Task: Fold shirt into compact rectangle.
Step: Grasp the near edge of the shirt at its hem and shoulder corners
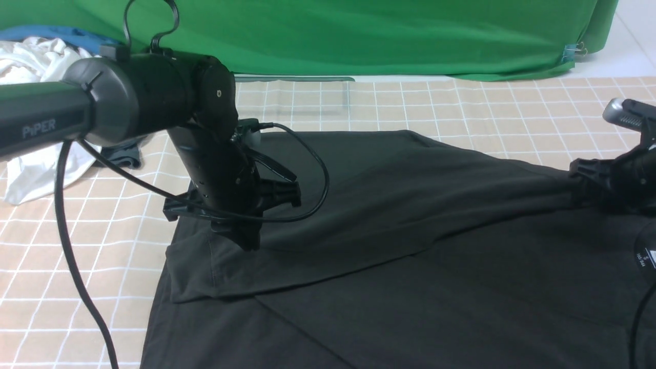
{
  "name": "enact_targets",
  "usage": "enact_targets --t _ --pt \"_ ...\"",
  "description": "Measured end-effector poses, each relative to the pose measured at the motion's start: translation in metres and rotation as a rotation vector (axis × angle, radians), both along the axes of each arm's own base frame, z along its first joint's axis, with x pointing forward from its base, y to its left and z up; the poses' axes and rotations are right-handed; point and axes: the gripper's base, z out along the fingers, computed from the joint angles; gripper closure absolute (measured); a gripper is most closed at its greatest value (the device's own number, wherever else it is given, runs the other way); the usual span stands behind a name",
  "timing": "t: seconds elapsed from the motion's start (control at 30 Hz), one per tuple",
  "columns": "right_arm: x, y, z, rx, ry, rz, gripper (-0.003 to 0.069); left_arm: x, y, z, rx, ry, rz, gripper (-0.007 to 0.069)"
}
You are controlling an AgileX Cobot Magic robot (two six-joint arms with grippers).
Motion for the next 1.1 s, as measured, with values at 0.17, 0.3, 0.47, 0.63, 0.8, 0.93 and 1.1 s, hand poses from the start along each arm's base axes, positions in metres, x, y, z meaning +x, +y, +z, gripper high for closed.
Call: enact_targets --t 0.17,0.3,0.47,0.63,0.8,0.93,1.1 --pt "0.01 -0.002 0.005 -0.016 -0.053 -0.009 0.0183 0.001 0.0 -0.001 0.002 -0.001 -0.001 0.0612" --pt "0.016 -0.004 0.001 -0.028 -0.057 0.007 0.0283 0.001 0.0 -0.001 0.002 -0.001 -0.001 0.0612" --pt "0.018 -0.003 -0.001 -0.057 -0.042 0.071 0.057 0.001 0.0 -0.001 0.002 -0.001 -0.005 0.0612" --pt "0.017 -0.006 0.012 -0.056 0.015 0.146 0.0594 0.001 0.0 -0.001 0.003 -0.002 -0.017 0.0612" --pt "0.019 -0.021 0.041 -0.039 0.045 0.163 0.0594 0.001 0.0 -0.001 0.004 -0.003 -0.02 0.0612" --pt "0.024 -0.026 0.055 -0.045 0.04 0.172 0.0594 0.001 0.0 -0.001 0.004 -0.003 -0.02 0.0612" --pt "0.025 -0.027 0.054 -0.047 0.042 0.174 0.0594 0.001 0.0 -0.001 0.004 -0.003 -0.02 0.0612"
